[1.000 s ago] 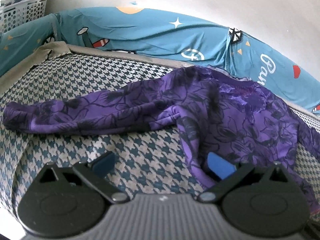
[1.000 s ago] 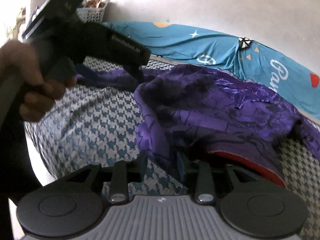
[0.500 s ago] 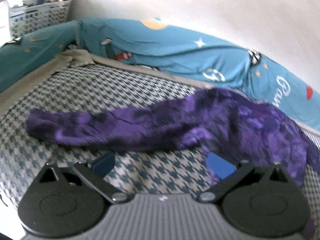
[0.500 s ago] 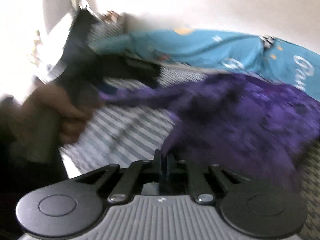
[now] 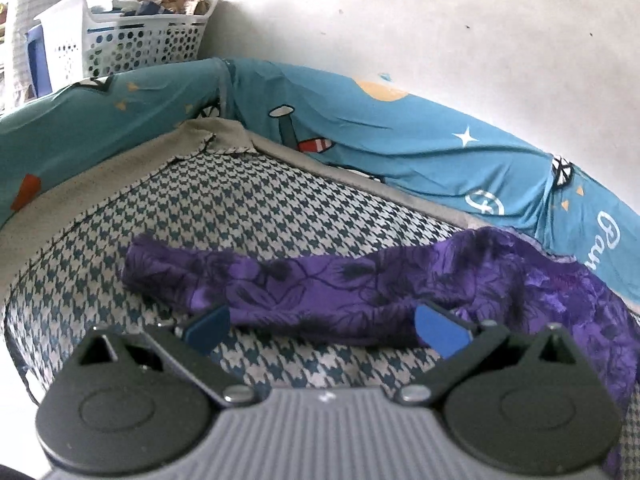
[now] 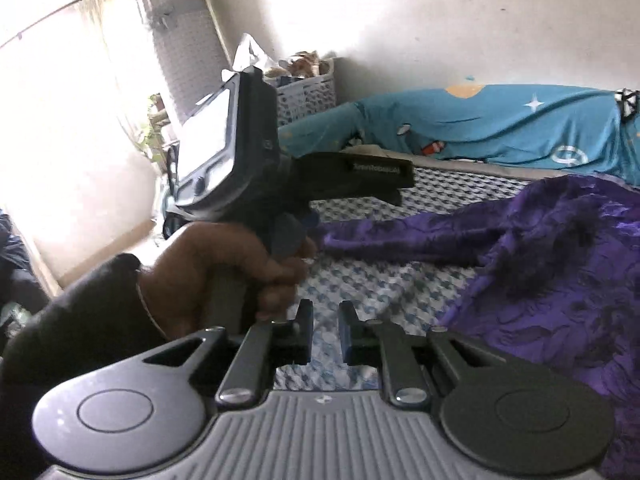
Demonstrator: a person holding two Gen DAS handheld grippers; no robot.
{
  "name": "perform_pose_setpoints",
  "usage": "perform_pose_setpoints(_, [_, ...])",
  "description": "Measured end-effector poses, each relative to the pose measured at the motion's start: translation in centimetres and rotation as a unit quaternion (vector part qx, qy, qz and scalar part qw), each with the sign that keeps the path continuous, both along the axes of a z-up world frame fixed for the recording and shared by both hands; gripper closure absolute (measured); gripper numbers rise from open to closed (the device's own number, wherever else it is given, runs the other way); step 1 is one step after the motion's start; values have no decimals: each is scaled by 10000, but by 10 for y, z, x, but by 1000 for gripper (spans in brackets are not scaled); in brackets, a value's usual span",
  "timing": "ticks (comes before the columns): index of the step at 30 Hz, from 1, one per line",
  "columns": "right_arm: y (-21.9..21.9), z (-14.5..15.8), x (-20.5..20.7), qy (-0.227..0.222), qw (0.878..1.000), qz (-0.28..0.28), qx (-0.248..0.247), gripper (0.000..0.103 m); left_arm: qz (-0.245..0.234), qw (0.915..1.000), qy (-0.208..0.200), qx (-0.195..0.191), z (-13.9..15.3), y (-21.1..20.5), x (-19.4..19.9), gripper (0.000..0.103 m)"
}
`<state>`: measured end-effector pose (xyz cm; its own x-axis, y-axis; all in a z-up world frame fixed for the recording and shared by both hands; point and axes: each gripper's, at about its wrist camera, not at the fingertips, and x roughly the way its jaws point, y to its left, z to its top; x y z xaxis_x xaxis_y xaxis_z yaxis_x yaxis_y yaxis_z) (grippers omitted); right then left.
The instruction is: Fold clothes
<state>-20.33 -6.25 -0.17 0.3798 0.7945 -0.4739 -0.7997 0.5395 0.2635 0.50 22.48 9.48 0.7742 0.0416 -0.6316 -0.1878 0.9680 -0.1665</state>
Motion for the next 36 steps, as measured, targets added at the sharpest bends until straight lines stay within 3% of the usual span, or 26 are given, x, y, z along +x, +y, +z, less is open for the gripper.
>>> perform_pose_setpoints(7, [-29,-10,17,142,9950,-978,-173,88,-605,9981,136,36,-8,-28,3,0])
perform_pose_setpoints(14, [-78,-17,29,298,9809,-1916,-122,83,-1227,9918,369,-10,-23,-61,2,0])
perform_pose_setpoints(20, [-130,-23,33,428,9583,-2822,-130,81,-1727,9836,501,168,-36,-92,-2,0])
perform_pose_setpoints(27, [-178,-42,43,811,9206,-3815,-207,72,-2279,9709,614,410,-56,-125,-14,0])
perform_pose_setpoints(36, [-205,-65,63,1180,8890,-4421,-189,69,-2659,9586,799,625,-76,-149,-25,0])
